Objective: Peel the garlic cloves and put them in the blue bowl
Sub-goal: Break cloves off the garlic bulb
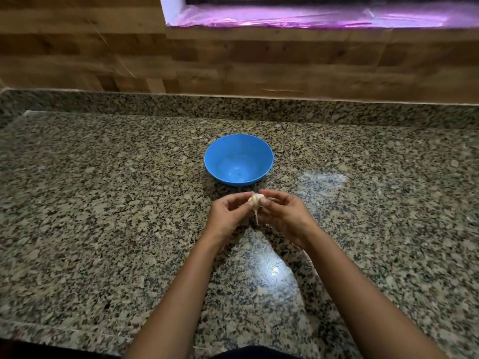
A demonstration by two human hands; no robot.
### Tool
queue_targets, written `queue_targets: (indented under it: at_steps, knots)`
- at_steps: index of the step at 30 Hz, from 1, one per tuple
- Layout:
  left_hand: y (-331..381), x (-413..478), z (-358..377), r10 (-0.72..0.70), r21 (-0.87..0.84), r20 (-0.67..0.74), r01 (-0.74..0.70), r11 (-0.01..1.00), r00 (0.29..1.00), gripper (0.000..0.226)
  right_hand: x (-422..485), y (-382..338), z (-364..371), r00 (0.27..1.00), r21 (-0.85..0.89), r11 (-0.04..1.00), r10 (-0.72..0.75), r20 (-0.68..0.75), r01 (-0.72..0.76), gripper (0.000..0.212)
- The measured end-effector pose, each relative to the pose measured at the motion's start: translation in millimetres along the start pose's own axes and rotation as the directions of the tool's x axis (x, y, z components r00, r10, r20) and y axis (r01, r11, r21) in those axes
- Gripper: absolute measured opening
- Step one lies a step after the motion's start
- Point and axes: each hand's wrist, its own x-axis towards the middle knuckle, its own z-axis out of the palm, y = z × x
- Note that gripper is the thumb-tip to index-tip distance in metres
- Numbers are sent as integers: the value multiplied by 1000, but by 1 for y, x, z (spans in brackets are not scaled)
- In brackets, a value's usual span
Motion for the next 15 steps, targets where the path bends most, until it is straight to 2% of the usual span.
queue_targets:
  at_steps: [4,8,15]
  knots:
    - [1,0,0,20,80,-1,-20,997,1000,24,0,3,1,1000,-51,999,-10,-9,10,28]
    - [-1,0,4,47,215,-81,-29,976,996,19,2,9,7,996,-123,990,-81,-48,74,23]
    - [-2,-3,11,239,523,-152,-127,843,959,27,12,17,17,977,-265,956,-163,-135,123,17]
